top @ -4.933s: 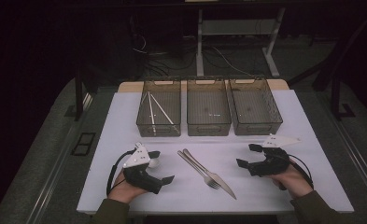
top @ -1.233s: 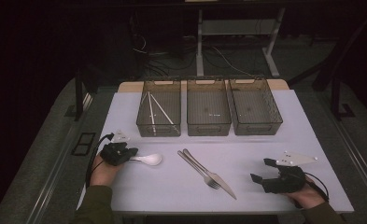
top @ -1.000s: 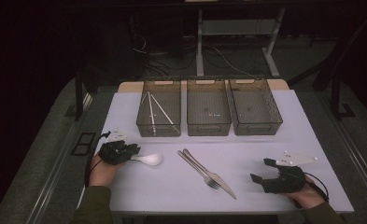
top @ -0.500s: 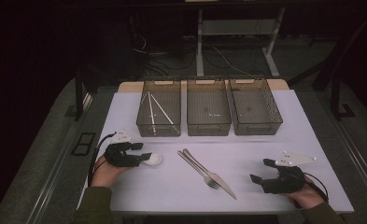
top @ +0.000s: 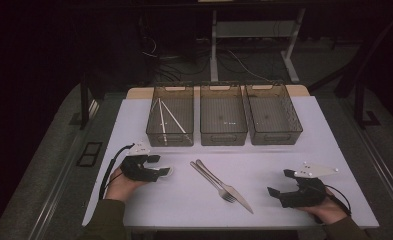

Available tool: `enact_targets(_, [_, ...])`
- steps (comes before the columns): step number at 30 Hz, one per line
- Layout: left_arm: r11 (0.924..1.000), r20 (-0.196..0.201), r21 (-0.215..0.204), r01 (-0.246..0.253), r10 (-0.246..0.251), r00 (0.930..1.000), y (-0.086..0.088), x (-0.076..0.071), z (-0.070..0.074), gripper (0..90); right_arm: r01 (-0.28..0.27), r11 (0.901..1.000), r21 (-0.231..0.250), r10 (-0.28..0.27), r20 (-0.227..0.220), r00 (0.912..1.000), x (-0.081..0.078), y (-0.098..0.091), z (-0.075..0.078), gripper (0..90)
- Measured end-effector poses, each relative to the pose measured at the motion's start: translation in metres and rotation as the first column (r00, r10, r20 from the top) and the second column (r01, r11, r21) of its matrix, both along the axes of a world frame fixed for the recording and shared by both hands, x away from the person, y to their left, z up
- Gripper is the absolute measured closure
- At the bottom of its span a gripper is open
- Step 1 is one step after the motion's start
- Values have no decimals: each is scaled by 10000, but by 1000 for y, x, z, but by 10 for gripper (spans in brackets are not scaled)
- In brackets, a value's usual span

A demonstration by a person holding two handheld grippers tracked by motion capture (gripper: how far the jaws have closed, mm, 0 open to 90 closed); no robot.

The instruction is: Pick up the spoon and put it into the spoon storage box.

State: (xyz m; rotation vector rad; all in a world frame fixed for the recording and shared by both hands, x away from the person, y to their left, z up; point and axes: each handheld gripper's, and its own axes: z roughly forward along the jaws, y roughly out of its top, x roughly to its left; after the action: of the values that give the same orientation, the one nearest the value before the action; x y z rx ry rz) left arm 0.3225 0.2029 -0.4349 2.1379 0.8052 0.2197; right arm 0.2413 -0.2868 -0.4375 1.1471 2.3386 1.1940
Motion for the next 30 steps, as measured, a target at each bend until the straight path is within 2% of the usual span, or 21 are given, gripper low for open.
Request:
enact_targets(13, [9993,-283,192,306,-301,9991,-4,2,-6,362,-170,9998,-63,170,-63,9998,0,1,-2,120])
enact_targets(18, [9969,-350,523,582,-564,9978,-4,2,-8,383,-165,9998,-57,165,-89,9998,0,2,-2,120])
enact_targets(20, [9971,-376,507,561,-543,9978,-5,1,-8,393,-168,9998,-52,167,-103,9998,0,2,-2,120])
enact_targets(30, [9889,-354,934,1155,-1126,9930,-5,-1,-8,519,-174,9998,-27,173,-116,9998,0,2,-2,120])
